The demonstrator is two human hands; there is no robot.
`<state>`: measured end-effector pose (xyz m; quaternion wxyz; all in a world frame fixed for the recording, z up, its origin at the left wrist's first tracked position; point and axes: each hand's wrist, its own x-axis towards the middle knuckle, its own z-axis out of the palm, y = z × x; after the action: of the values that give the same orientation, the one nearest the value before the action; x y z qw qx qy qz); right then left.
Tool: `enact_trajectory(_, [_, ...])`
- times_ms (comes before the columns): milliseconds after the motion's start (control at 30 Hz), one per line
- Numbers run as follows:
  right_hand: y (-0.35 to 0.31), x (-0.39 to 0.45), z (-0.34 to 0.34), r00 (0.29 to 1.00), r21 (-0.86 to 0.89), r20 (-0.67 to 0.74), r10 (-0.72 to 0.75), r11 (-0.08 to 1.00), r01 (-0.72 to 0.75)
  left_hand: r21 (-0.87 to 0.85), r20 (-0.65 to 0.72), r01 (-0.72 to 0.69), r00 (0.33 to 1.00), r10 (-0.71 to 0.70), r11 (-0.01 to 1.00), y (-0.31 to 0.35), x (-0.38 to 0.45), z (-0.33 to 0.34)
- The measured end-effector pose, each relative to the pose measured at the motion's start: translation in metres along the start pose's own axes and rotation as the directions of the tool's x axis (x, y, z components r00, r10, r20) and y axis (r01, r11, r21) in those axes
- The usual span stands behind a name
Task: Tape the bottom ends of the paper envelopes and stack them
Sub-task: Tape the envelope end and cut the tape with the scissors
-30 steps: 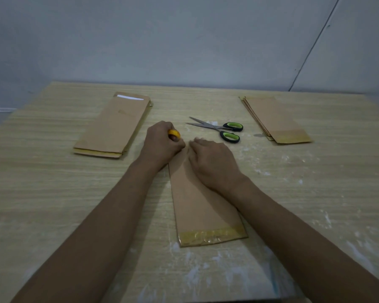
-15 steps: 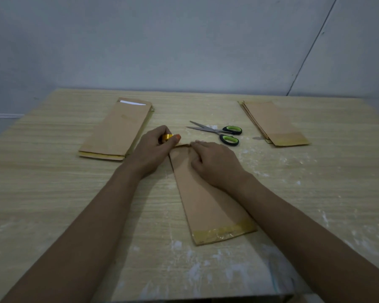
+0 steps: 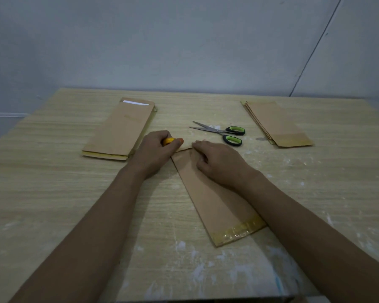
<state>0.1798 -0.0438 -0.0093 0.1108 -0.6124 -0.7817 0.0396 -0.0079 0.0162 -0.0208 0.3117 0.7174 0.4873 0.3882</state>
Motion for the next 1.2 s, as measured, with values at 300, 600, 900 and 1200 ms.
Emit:
enact_trajectory(300, [-0.025, 0.004, 0.006, 0.998, 0.121, -0.005, 0.07, 0.99, -0.069, 0.06, 0.019, -0.042, 0.999, 0.041, 0.997, 0.0, 0.0, -0.002])
enact_trajectory(600, [-0.03, 0.0, 0.017, 0.998, 0.071, -0.026, 0.064, 0.996, -0.062, 0.043, -0.038, 0.024, 0.999, -0.023, 0.999, -0.001, 0.001, -0.001])
enact_trajectory(900, [-0.03, 0.0, 0.014, 0.997, 0.039, 0.028, 0.066, 0.997, -0.067, 0.102, -0.191, 0.028, 0.982, -0.008, 0.994, 0.0, -0.001, -0.003])
enact_trajectory(1200, [-0.031, 0.0, 0.013, 0.996, 0.039, 0.055, 0.073, 0.996, -0.075, 0.258, -0.147, 0.012, 0.989, 0.027, 0.966, -0.004, -0.001, -0.001])
